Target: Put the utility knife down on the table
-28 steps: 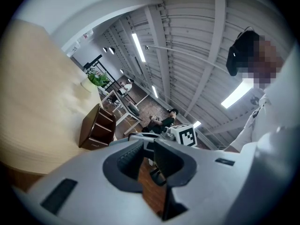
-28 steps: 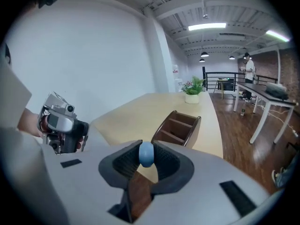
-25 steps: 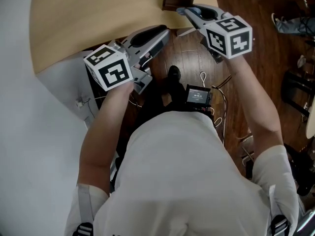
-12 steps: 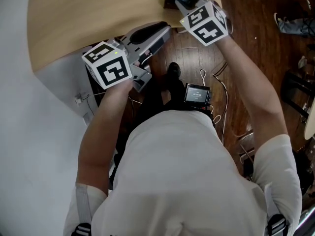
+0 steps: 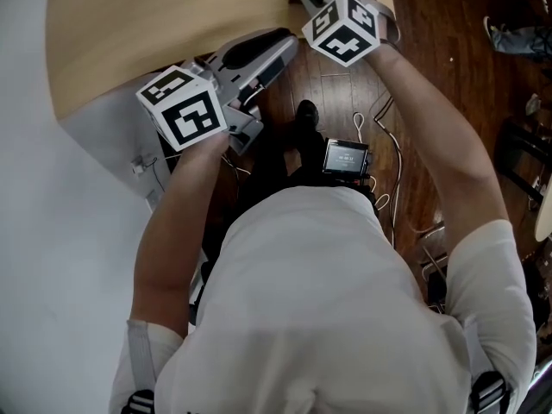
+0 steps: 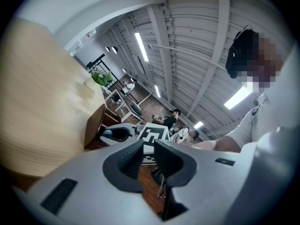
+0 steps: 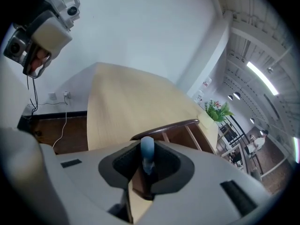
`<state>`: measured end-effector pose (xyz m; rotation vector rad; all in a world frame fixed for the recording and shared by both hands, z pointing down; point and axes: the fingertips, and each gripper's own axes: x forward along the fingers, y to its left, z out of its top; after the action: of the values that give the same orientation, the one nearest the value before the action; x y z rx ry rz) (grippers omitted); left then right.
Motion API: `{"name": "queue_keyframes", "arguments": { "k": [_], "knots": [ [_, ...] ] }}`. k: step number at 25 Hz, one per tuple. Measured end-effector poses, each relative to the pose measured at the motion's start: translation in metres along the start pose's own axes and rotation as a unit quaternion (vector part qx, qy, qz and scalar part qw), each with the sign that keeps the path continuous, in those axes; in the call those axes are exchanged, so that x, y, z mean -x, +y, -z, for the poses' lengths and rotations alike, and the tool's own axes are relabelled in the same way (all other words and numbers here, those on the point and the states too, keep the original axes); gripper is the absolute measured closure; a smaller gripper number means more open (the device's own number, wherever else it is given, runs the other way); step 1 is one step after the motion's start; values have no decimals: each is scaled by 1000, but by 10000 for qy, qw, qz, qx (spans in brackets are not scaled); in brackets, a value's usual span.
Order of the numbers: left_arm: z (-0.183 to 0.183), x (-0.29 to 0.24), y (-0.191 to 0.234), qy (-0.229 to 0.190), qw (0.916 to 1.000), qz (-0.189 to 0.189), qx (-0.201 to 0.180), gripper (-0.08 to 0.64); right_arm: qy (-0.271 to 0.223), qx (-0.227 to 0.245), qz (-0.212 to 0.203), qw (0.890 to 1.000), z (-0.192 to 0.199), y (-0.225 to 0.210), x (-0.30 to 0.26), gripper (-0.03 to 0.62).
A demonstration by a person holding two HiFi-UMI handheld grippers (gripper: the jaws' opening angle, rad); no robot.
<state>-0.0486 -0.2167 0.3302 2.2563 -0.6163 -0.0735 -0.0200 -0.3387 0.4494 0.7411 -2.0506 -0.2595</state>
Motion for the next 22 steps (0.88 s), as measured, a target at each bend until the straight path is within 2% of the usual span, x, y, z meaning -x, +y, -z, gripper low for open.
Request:
{"name": "queue_keyframes", "arguments": {
  "k": [13,17,19,22],
  "knots": [
    [4,0,3,94,9999,-17,98,495,7,-327,-18,9995,18,-2,7,518],
    [4,-1,2,114,9999,3,102,495,-12,-574,12,9983,20,-4,11,517],
    [4,-1,2,114,9999,13,115,495,-23,-711,68,9974,21,-7,15,472],
    [4,-1,2,102,9999,26,117,495,-39,-837,68,9965,22,-7,17,462]
  ]
}}
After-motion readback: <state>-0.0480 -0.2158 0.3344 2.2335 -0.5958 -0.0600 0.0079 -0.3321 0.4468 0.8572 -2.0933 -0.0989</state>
